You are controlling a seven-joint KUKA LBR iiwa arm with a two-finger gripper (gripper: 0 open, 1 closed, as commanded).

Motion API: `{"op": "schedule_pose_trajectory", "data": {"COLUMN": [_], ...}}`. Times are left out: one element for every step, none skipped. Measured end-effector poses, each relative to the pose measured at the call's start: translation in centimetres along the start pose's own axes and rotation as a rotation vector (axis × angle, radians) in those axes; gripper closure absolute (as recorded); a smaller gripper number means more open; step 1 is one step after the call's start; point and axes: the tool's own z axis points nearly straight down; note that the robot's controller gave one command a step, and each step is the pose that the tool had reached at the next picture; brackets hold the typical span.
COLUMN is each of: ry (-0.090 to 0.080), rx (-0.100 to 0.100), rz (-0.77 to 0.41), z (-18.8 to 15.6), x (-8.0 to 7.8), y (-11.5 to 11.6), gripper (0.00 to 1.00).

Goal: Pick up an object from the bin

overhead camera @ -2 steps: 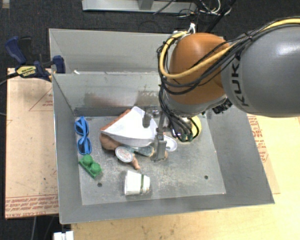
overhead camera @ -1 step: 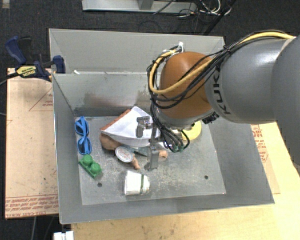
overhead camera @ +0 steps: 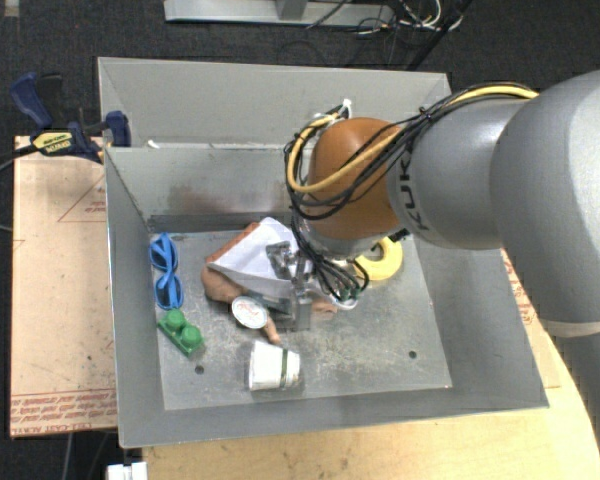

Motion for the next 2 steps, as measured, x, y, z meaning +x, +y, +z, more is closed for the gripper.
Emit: {"op": "schedule_pose_trajectory", "data": {"ry": [0.0,-0.011], "rx": [0.0,0.0], "rz": [0.0,-0.004], "z": [0.0,-3.8], "x": [0.0,0.1], "y": [0.0,0.1], "gripper": [1.0,1.0]}}
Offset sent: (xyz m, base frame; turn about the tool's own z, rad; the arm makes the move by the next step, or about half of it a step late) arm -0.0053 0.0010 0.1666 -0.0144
